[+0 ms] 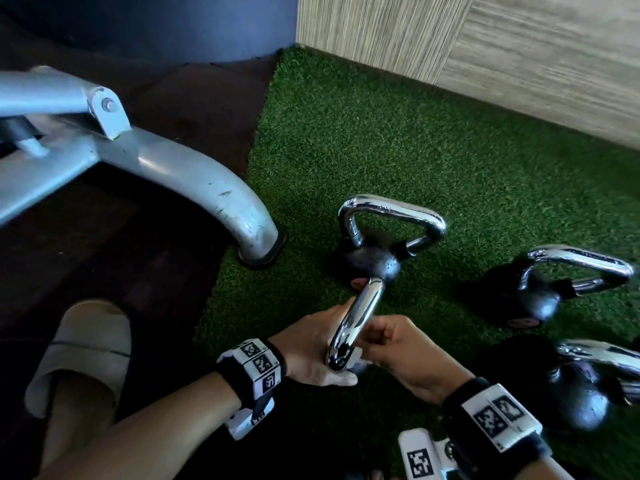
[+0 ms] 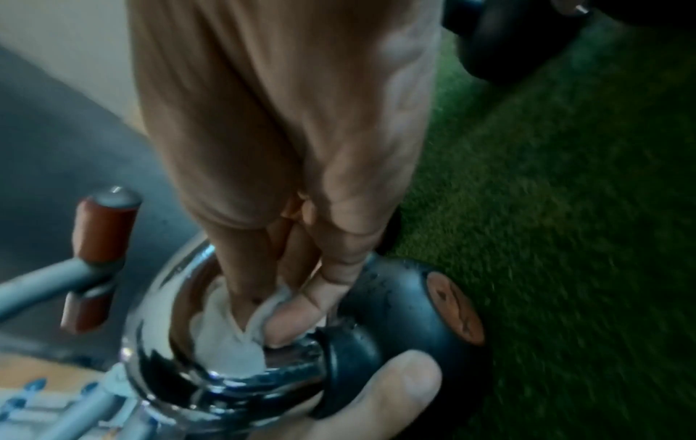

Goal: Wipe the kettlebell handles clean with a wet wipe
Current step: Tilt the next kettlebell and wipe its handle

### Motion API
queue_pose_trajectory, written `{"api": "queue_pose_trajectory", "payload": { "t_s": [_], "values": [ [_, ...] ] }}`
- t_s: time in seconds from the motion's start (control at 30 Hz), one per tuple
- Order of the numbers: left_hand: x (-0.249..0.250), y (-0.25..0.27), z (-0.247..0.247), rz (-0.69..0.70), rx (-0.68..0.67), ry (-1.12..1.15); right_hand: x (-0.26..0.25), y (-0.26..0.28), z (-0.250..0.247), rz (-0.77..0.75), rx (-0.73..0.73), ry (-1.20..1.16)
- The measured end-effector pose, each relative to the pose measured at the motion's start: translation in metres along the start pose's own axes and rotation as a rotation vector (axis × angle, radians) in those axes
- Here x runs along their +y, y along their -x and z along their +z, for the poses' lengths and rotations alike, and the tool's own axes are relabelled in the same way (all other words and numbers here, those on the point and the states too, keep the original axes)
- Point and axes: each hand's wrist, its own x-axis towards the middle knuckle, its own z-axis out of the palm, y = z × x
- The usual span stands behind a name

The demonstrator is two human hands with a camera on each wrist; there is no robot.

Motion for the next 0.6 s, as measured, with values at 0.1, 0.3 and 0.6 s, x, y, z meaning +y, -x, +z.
{"api": "queue_pose_trajectory", "payload": {
  "t_s": [0.1,0.3,0.6],
  "values": [
    [-0.003,0.002,0.006,0.062,-0.005,-0.079,0.002,0.006,0.001,0.128,-0.048,-0.306],
    [-0.010,-0.006,0.011,0.098,0.059,0.020,-0.001,0.003,0.005,0.079,0.116,-0.690],
    [-0.020,-0.001,0.019,0.033,0.067,-0.034,-0.004,0.002,0.015,-0.045,0.276,-0.491]
  ]
}}
